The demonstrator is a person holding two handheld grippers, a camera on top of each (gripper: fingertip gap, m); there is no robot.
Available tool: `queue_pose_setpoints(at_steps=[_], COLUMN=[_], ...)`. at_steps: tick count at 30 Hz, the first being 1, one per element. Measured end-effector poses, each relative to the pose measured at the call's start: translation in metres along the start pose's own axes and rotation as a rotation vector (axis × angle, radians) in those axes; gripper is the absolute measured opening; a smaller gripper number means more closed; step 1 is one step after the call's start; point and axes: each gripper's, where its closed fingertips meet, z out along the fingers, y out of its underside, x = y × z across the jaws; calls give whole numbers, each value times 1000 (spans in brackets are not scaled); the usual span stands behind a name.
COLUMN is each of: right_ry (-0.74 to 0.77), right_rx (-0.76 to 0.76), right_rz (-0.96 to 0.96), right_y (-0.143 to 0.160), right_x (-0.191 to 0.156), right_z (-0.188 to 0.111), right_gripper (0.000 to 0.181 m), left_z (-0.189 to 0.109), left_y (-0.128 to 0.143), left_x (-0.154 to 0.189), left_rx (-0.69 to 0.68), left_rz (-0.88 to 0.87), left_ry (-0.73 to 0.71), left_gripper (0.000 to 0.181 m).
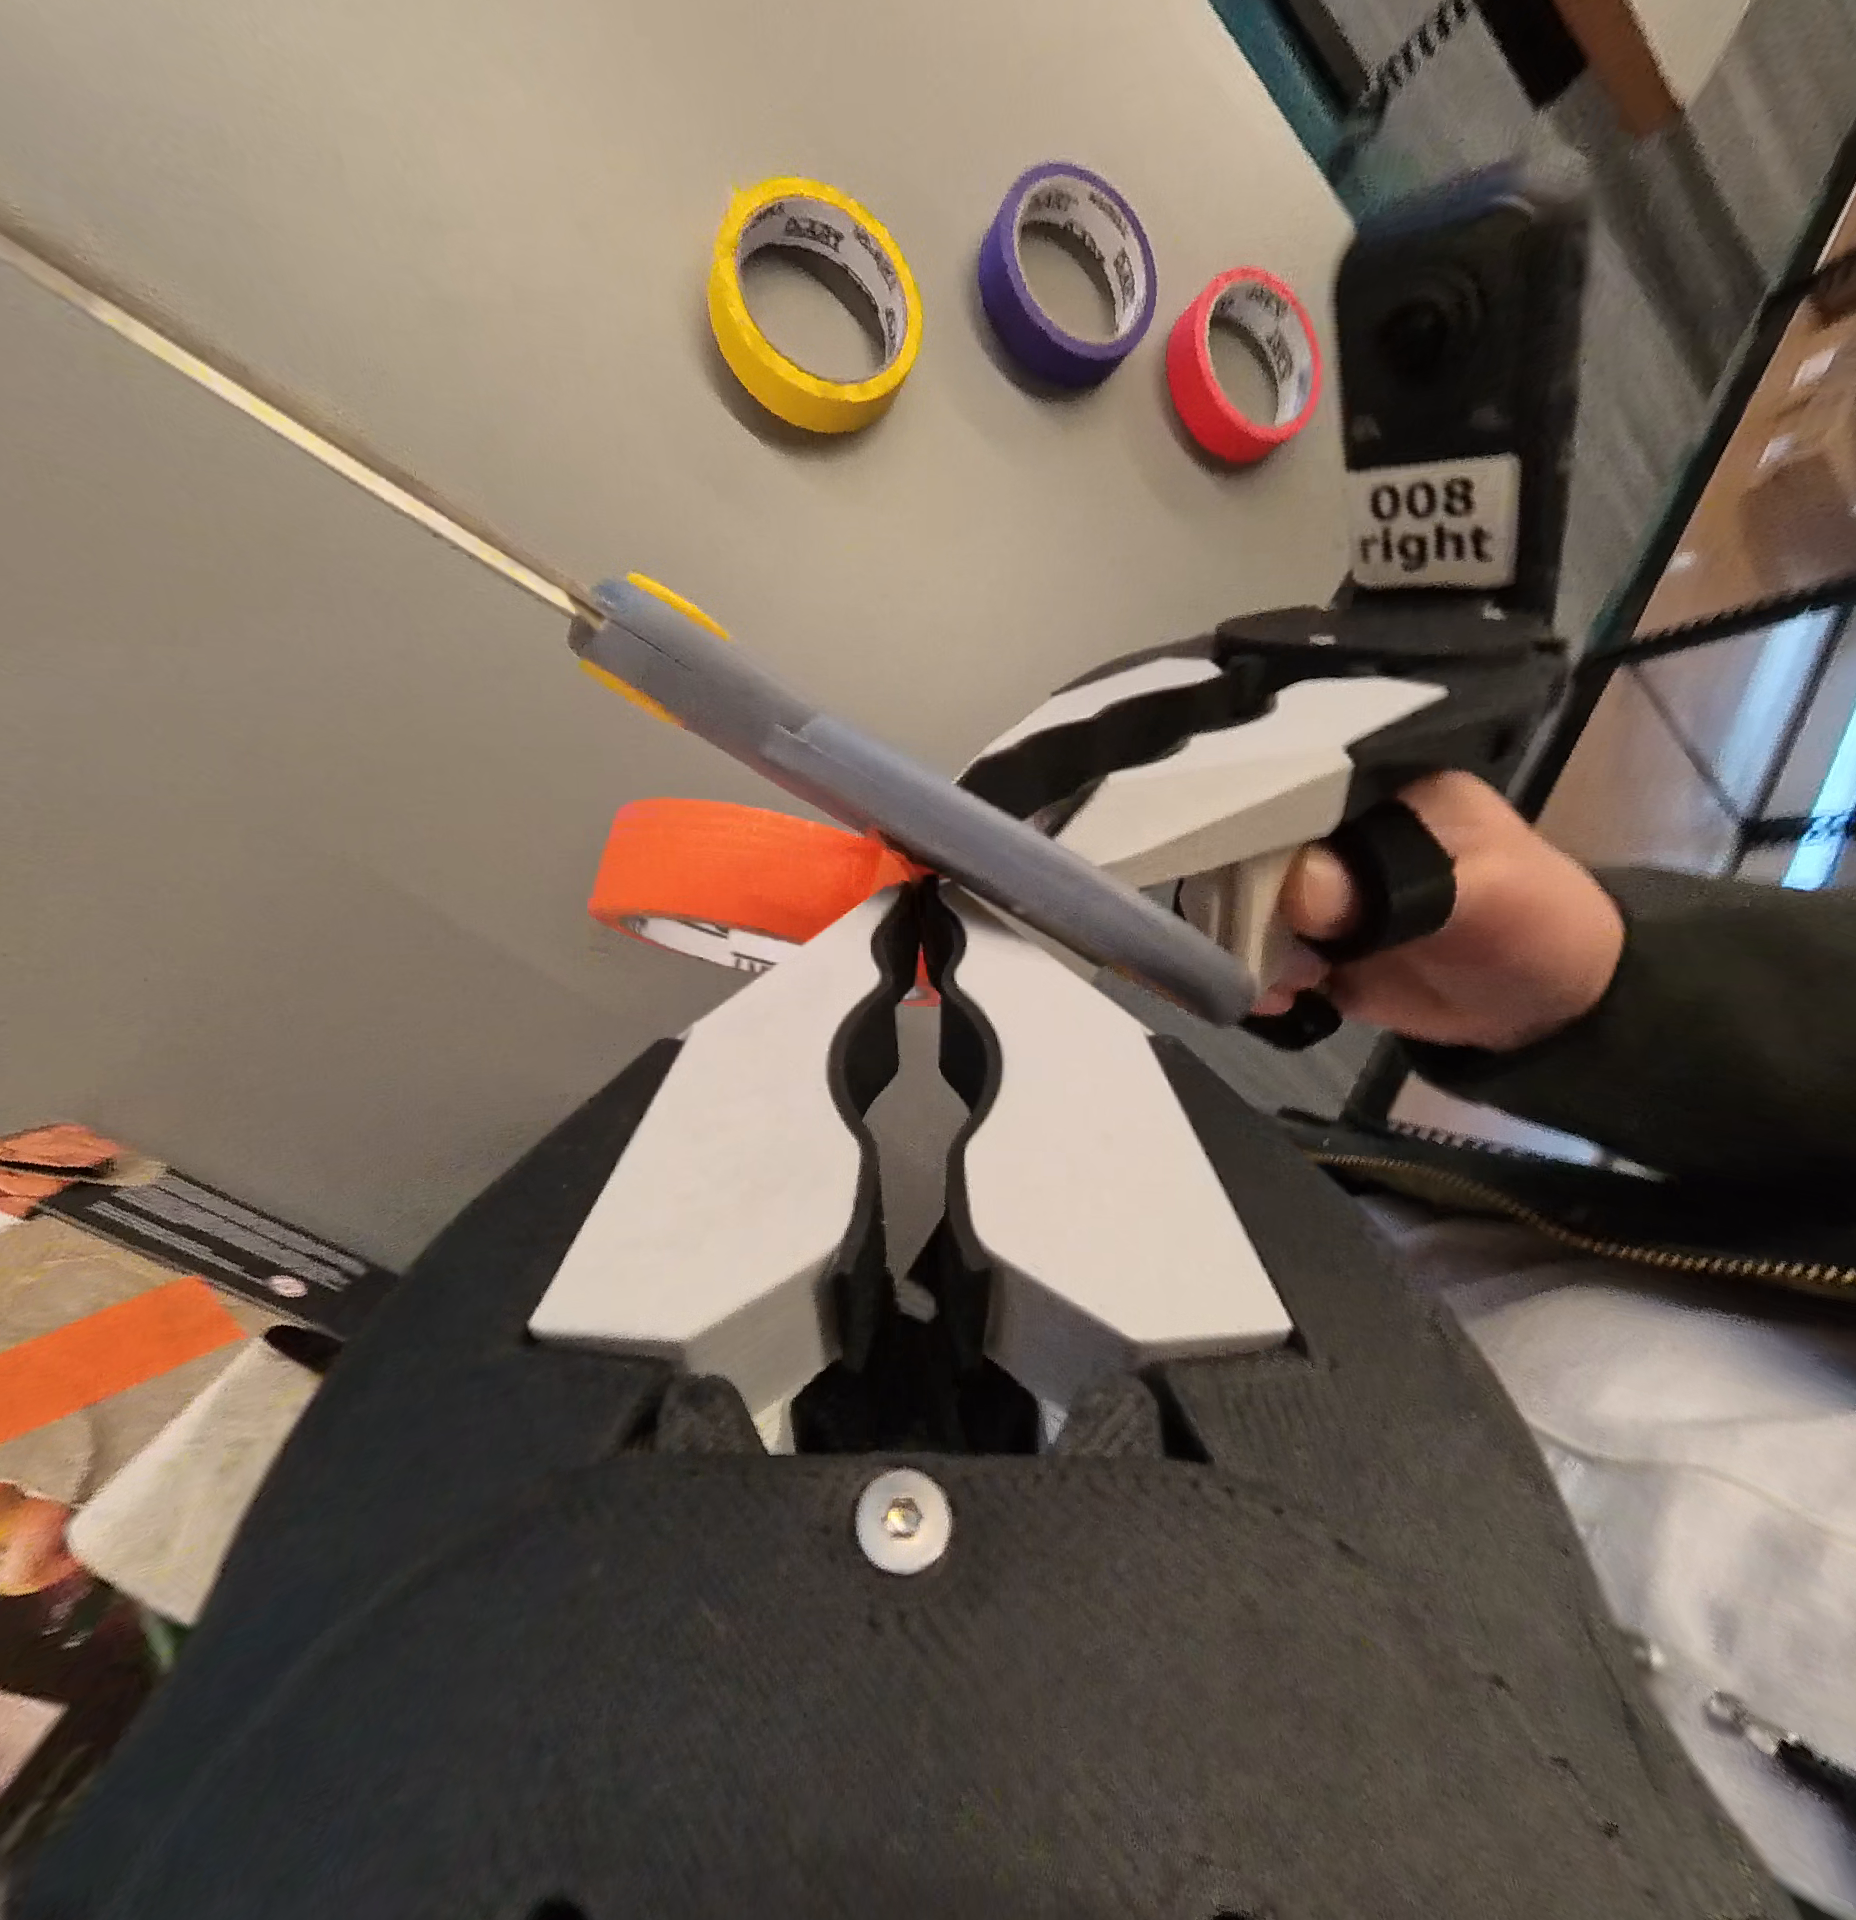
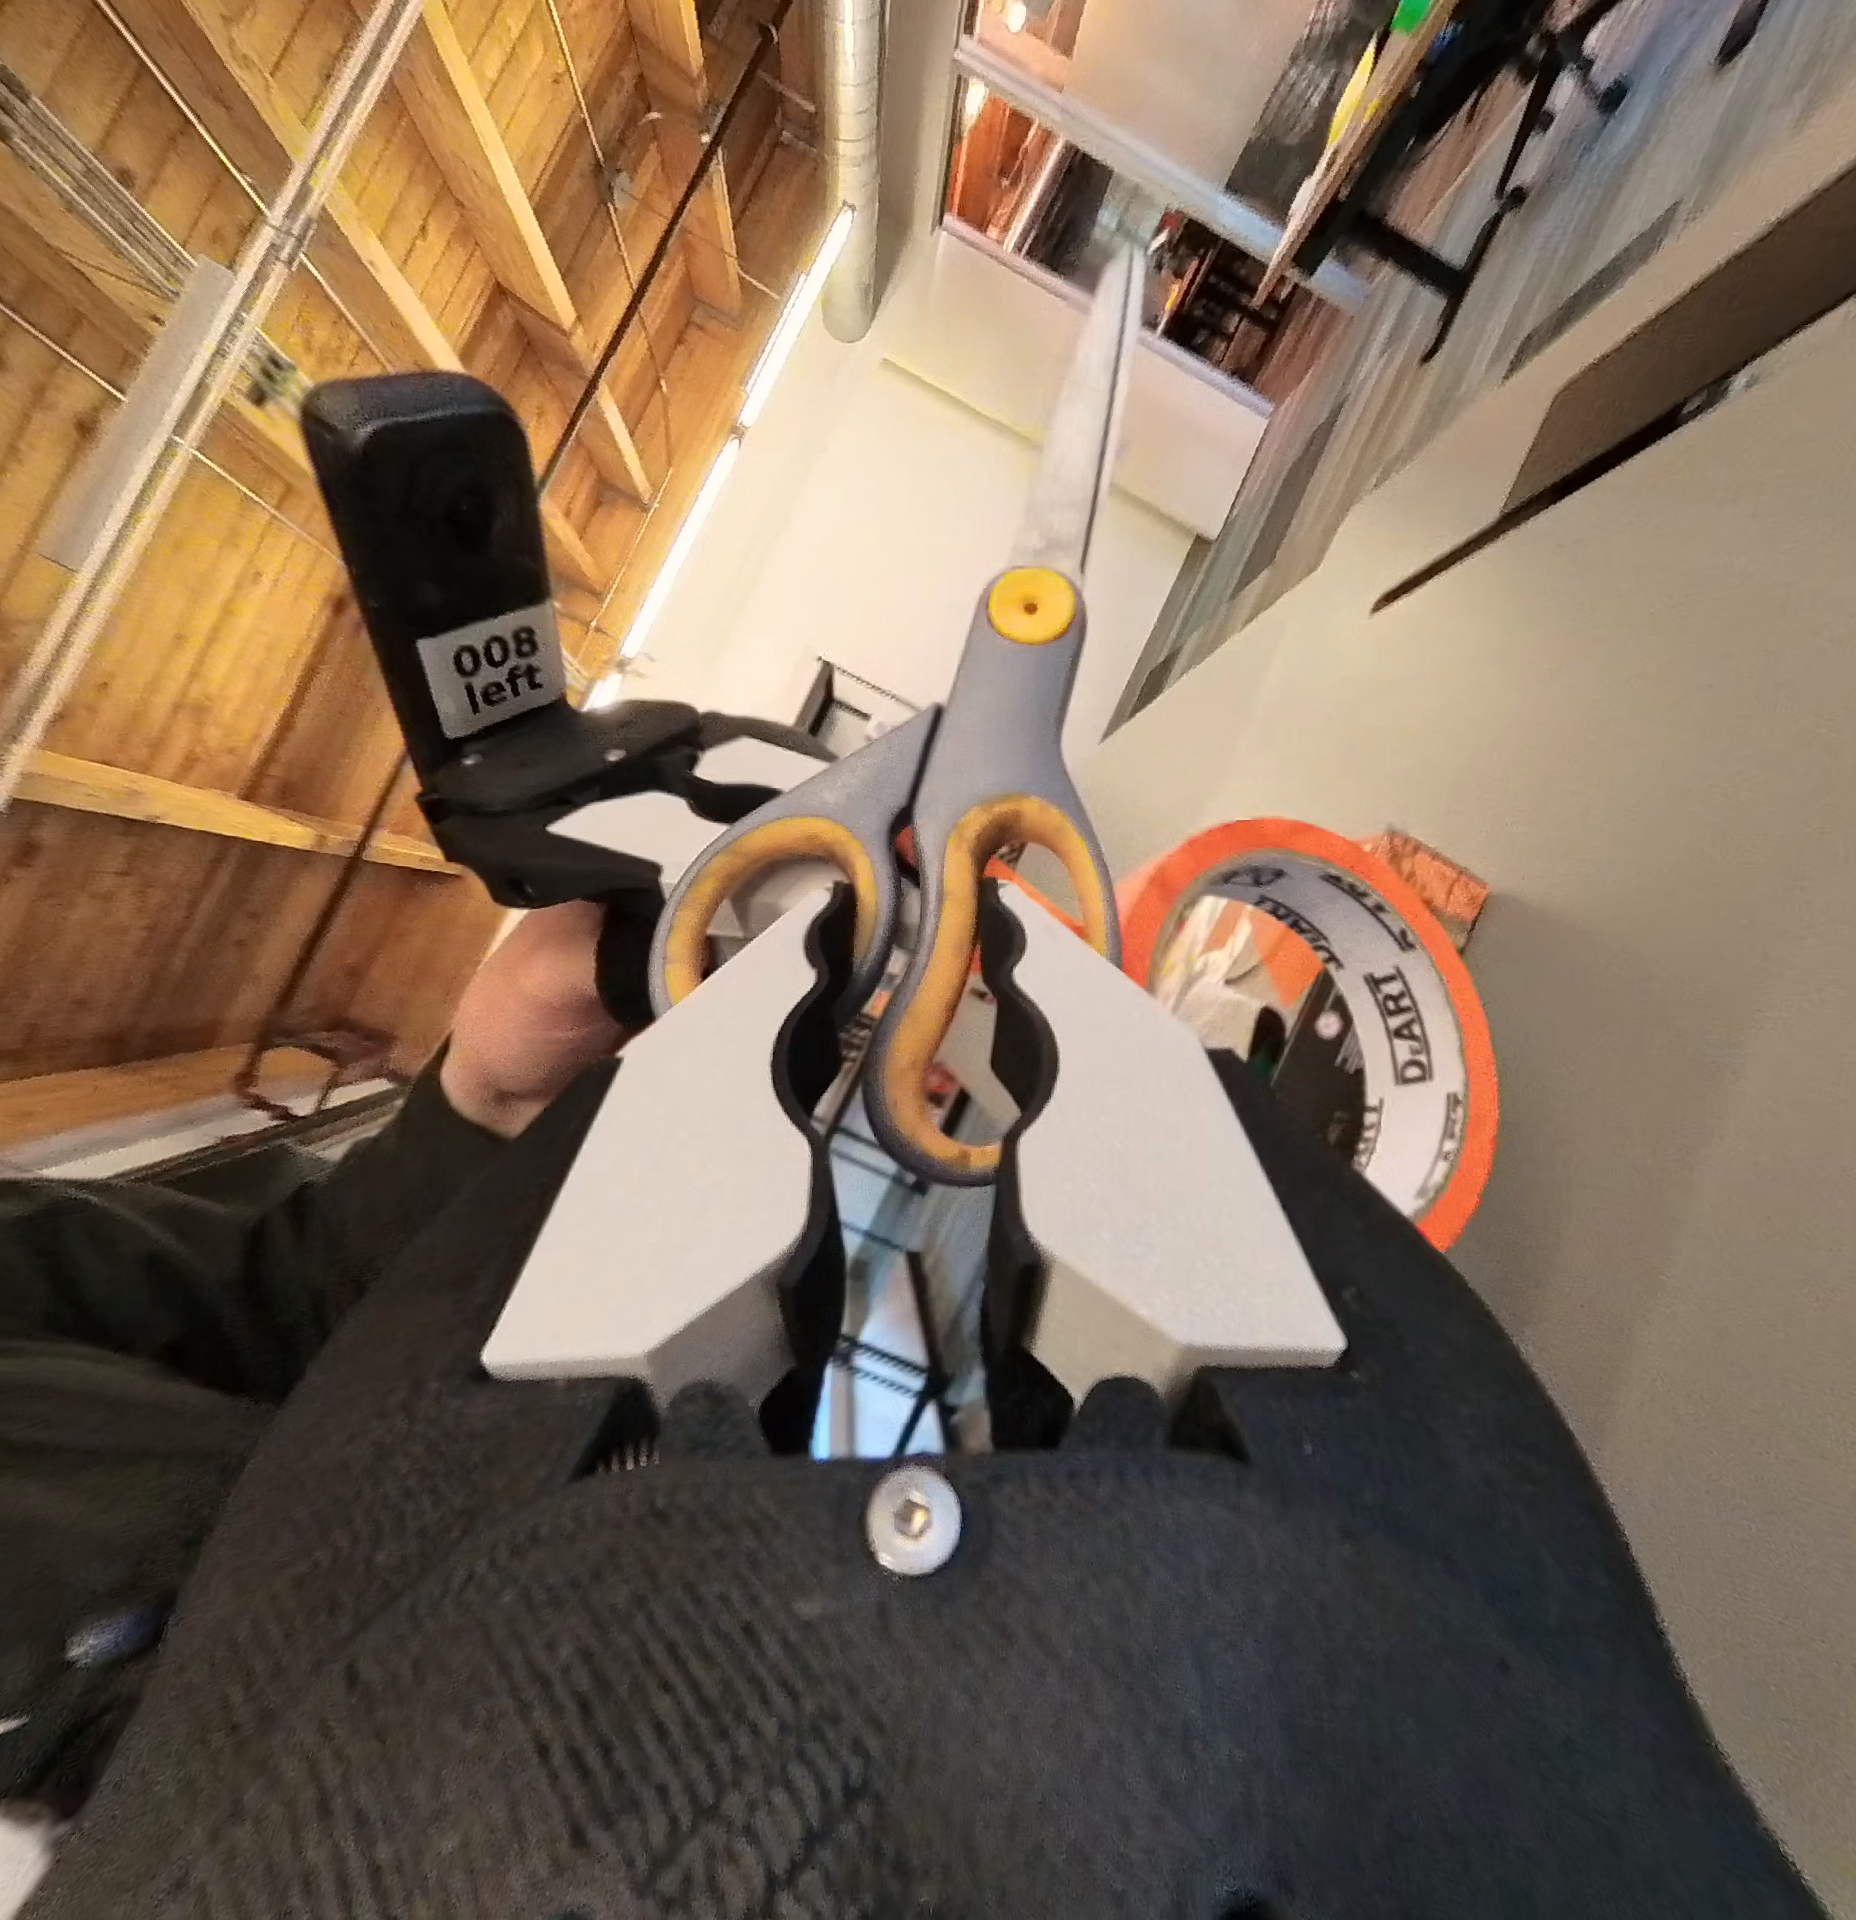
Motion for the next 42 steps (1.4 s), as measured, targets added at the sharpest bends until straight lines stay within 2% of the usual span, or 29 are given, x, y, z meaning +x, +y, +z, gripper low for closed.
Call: queue_pose_setpoints(at_steps=[3,6,11,14,19,25,31,35,39,42], right_ry=[43,93,101,7,-134,-275,-256,-323,-338,-386], right_rx=[-1,-102,-256,-282,-234,9,77,188,116,118], right_rz=[-71,-152,-197,-61,114,293,121,134,128,103], right_y=[-5,-1,10,21,34,13,0,-11,4,6], right_x=[0,3,7,4,2,-3,-10,-20,-27,-39], right_z=[7,12,17,21,28,28,22,21,32,34], right_gripper=[23,23,24,26,28,24,25,25,26,26], left_z=[3,5,-1,-9,-14,-20,-20,-22,-33,-36], left_y=[0,5,12,12,9,6,3,-10,-27,-34], left_x=[-2,-11,-26,-33,-33,-42,-38,-32,-28,-22], left_rx=[43,41,-58,-105,-95,-69,5,75,160,199], left_rz=[-82,-84,94,192,158,221,186,221,329,343], left_ry=[2,-58,-238,-329,-310,-389,-372,-407,-506,-510], left_gripper=[0,0,0,0,0,0,0,0,0,0])
